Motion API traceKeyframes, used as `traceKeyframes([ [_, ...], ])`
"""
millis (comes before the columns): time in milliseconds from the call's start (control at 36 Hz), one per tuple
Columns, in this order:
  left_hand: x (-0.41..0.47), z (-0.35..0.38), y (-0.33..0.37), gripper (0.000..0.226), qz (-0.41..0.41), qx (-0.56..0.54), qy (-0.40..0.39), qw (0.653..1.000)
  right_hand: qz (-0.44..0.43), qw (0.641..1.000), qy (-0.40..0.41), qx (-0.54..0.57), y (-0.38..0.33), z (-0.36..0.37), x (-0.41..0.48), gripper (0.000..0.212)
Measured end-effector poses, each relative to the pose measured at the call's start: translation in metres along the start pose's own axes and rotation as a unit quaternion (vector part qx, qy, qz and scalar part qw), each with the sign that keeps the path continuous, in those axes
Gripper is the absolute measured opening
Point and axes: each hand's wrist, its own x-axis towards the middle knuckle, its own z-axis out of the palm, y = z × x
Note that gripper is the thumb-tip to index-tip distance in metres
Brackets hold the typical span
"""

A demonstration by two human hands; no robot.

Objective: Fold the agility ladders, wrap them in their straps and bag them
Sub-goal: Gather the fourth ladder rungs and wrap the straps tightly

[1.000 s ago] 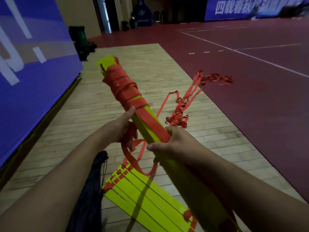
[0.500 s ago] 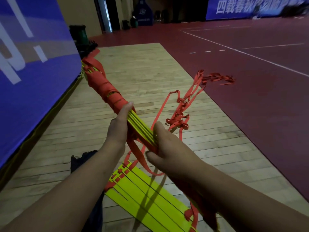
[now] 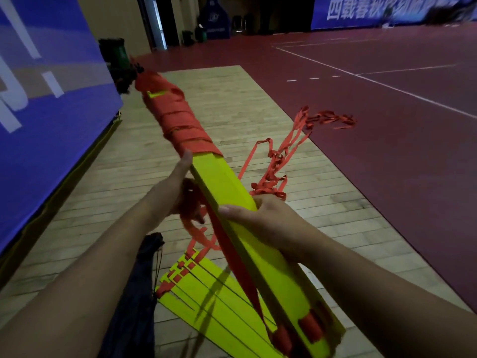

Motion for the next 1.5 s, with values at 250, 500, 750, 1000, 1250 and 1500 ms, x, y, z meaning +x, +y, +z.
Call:
traceKeyframes([
  [250, -0.004, 0.036, 0.001, 0.075, 0.021, 0.02, 0.057, 0.998, -0.037, 0.957, 0.116, -0.264, 0.017, 0.006, 0.01, 0.038],
  [500, -0.011, 0.039, -0.007, 0.051, 0.04, -0.098, 0.166, 0.98, -0.114, 0.917, 0.085, -0.372, 0.013, 0.024, 0.007, 0.036],
  [750, -0.012, 0.039, 0.0, 0.037, 0.116, -0.243, 0.108, 0.957, 0.058, 0.996, -0.048, 0.047, -0.006, 0.003, 0.009, 0.066],
  [1000, -0.011, 0.031, 0.003, 0.046, 0.126, -0.217, 0.023, 0.968, 0.085, 0.966, -0.162, 0.181, -0.003, 0.011, -0.007, 0.043],
  [1250, -0.007, 0.007, -0.003, 0.111, 0.026, 0.068, 0.011, 0.997, -0.009, 0.999, -0.033, -0.038, -0.001, -0.004, 0.003, 0.028],
  [1500, -0.005, 0.048, -0.009, 0.066, -0.021, -0.061, 0.093, 0.994, -0.055, 0.91, 0.117, -0.394, 0.015, 0.031, 0.005, 0.042],
])
